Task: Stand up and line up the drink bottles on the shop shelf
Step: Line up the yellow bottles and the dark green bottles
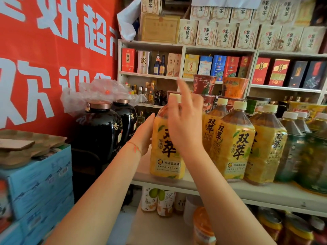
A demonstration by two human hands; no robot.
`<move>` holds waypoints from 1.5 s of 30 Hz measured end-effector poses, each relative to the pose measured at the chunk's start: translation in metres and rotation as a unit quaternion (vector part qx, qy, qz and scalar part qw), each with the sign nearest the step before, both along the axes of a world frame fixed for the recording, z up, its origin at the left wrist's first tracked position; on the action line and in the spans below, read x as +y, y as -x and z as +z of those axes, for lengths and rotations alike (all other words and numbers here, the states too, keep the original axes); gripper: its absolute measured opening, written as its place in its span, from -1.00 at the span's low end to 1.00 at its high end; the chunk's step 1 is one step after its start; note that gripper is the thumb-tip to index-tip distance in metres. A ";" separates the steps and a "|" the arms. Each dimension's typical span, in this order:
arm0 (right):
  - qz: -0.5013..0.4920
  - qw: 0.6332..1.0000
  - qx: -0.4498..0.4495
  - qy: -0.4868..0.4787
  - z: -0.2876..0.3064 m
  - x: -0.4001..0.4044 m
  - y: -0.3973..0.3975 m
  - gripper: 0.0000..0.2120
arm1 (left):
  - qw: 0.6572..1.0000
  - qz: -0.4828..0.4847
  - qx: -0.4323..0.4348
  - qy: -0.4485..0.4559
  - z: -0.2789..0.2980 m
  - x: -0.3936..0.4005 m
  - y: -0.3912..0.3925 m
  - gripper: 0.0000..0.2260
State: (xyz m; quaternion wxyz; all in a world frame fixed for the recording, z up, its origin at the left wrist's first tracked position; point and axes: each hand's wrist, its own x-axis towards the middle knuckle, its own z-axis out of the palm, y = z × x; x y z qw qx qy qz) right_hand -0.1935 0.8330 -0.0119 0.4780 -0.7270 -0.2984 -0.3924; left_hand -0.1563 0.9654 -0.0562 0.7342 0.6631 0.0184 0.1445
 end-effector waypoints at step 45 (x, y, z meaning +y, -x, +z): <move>-0.120 0.939 0.120 0.299 0.016 -0.158 -0.051 -0.53 | 0.974 0.131 -0.073 -0.168 0.010 -0.150 -0.043 -0.52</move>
